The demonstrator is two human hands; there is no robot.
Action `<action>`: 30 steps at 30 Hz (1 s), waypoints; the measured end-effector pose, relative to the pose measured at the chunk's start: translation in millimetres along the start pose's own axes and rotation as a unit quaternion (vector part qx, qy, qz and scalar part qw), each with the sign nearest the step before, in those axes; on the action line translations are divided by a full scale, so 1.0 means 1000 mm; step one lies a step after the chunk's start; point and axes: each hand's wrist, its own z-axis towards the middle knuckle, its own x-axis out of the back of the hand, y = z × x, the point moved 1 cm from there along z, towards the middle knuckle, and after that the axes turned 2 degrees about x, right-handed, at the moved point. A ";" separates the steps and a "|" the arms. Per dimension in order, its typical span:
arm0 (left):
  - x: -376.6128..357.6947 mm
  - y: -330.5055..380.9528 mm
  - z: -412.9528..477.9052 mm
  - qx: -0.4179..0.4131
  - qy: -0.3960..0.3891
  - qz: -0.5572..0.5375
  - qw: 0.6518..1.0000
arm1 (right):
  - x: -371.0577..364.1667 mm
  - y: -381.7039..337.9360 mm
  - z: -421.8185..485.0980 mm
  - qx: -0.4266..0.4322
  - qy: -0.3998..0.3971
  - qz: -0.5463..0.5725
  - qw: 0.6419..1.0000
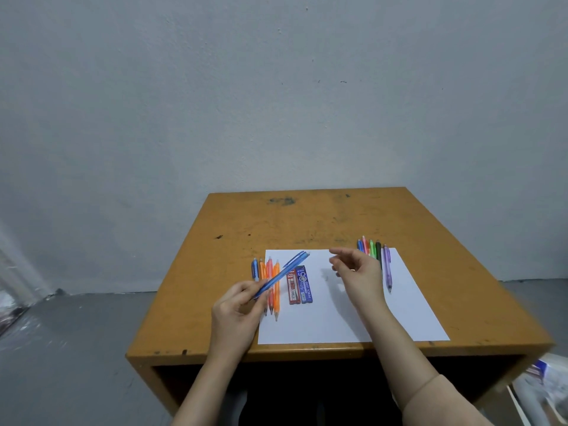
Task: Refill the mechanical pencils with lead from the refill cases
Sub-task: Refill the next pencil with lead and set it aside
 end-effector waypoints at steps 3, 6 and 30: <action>0.000 0.001 0.000 0.010 -0.004 -0.002 1.000 | 0.003 0.011 0.005 -0.001 -0.007 -0.113 0.994; 0.000 0.000 0.001 0.004 0.003 0.002 1.000 | 0.002 0.016 0.005 -0.006 -0.036 -0.188 0.982; 0.000 0.003 0.001 0.025 -0.009 0.013 1.000 | 0.000 0.007 -0.003 -0.032 -0.039 -0.174 0.983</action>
